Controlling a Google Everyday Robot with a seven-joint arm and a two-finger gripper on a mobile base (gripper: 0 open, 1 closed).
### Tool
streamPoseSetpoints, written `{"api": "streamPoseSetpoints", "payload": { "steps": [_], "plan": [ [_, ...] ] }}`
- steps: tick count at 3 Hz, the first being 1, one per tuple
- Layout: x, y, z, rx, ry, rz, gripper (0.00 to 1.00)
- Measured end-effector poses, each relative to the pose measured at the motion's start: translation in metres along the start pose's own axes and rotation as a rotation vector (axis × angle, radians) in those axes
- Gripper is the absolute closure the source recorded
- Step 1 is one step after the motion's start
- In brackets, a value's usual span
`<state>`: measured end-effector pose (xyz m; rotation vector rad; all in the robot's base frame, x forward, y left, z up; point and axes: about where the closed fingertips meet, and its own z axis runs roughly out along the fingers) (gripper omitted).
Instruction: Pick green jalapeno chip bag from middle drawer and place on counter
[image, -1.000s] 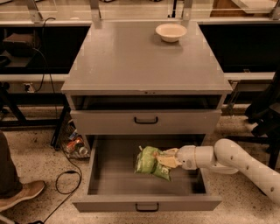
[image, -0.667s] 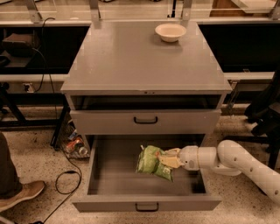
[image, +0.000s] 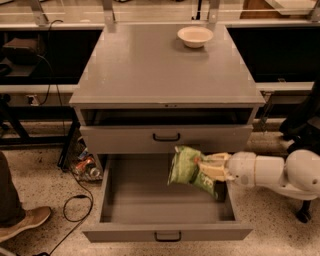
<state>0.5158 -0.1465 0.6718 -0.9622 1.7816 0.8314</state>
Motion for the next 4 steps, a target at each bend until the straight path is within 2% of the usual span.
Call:
{"api": "streamPoseSetpoints", "payload": {
  "steps": [1,3,4],
  "plan": [
    [-0.047,0.003,-0.027,0.033,-0.012,-0.080,1.00],
    [-0.058,0.000,-0.031,0.041,-0.029,-0.083,1.00],
    [-0.097,-0.007,-0.052,0.065,-0.067,-0.128,1.00]
  ]
}}
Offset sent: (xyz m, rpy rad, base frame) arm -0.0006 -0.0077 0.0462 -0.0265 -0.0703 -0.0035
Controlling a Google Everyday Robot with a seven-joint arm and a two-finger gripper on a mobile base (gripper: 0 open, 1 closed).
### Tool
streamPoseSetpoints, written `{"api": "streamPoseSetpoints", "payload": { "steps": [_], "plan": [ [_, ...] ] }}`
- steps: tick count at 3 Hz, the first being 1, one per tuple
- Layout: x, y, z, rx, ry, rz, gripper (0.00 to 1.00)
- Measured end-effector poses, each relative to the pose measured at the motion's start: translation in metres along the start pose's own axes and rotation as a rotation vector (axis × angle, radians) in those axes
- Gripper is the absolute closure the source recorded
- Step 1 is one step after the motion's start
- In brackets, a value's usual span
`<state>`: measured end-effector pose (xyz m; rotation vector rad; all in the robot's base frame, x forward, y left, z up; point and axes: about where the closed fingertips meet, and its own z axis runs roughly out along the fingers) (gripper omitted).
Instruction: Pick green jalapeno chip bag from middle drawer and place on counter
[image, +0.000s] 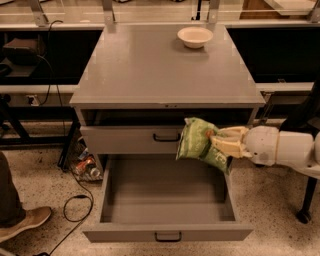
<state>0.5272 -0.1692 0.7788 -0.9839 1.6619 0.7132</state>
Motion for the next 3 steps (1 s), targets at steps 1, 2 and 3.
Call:
{"api": "streamPoseSetpoints", "payload": {
  "steps": [1,2,3],
  "plan": [
    [-0.066,-0.023,-0.013,0.023,-0.020,-0.118,1.00],
    [-0.108,-0.044,0.001,0.011,-0.020,-0.191,1.00],
    [-0.128,-0.084,0.028,0.007,-0.004,-0.208,1.00]
  ]
}}
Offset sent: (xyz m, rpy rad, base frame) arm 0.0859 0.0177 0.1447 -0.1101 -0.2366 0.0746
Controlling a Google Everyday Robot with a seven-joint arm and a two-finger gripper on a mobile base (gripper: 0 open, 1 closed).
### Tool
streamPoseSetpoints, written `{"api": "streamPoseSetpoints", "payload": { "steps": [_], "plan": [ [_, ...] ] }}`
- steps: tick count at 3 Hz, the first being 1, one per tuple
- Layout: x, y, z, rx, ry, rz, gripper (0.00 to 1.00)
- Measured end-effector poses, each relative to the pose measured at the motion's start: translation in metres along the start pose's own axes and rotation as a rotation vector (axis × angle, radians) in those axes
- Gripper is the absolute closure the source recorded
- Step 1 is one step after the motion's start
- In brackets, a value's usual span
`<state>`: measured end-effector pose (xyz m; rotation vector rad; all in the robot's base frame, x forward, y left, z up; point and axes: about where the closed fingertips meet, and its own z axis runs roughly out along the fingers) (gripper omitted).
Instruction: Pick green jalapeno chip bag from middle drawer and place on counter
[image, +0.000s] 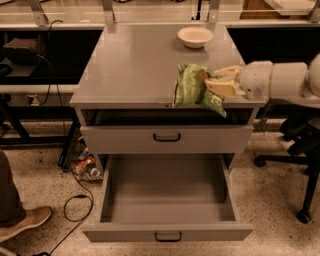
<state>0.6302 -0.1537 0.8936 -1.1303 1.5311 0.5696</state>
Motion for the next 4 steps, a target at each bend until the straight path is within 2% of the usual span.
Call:
{"api": "streamPoseSetpoints", "payload": {
  "steps": [1,2,3,4],
  "plan": [
    [-0.017,-0.053,0.072,-0.046,0.006,-0.019,1.00],
    [-0.043,-0.072,0.146,-0.100,-0.023,-0.035,1.00],
    [-0.056,-0.081,0.180,-0.107,-0.072,-0.019,1.00],
    [-0.056,-0.085,0.199,-0.115,-0.112,0.019,0.84]
  ]
}}
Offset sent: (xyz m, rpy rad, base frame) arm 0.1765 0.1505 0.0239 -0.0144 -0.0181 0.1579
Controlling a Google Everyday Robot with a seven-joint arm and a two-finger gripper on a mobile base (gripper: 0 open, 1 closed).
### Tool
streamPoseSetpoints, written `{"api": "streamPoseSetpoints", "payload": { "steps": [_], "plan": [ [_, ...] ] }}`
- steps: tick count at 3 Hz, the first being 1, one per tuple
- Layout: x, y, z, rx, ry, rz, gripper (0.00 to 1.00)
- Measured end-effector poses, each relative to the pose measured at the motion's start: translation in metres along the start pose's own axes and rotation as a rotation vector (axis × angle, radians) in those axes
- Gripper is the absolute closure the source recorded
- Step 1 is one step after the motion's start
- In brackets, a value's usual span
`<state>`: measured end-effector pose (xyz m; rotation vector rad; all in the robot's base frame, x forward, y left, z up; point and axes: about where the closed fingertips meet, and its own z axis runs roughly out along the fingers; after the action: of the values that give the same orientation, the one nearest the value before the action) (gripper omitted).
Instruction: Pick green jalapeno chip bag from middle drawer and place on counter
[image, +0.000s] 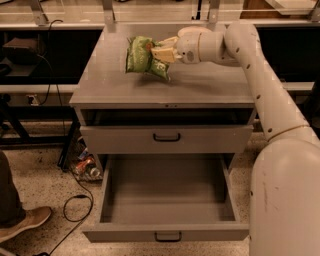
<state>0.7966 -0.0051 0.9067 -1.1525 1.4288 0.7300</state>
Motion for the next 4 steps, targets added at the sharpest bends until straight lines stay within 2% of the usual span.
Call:
{"api": "streamPoseSetpoints", "payload": {
  "steps": [1,3,4],
  "plan": [
    [0.003,-0.006,0.006,0.006,-0.031,0.027,0.59],
    [0.007,-0.019,-0.004,0.038,-0.063,0.057,0.13],
    [0.010,-0.028,-0.021,0.072,-0.051,0.059,0.00]
  ]
}}
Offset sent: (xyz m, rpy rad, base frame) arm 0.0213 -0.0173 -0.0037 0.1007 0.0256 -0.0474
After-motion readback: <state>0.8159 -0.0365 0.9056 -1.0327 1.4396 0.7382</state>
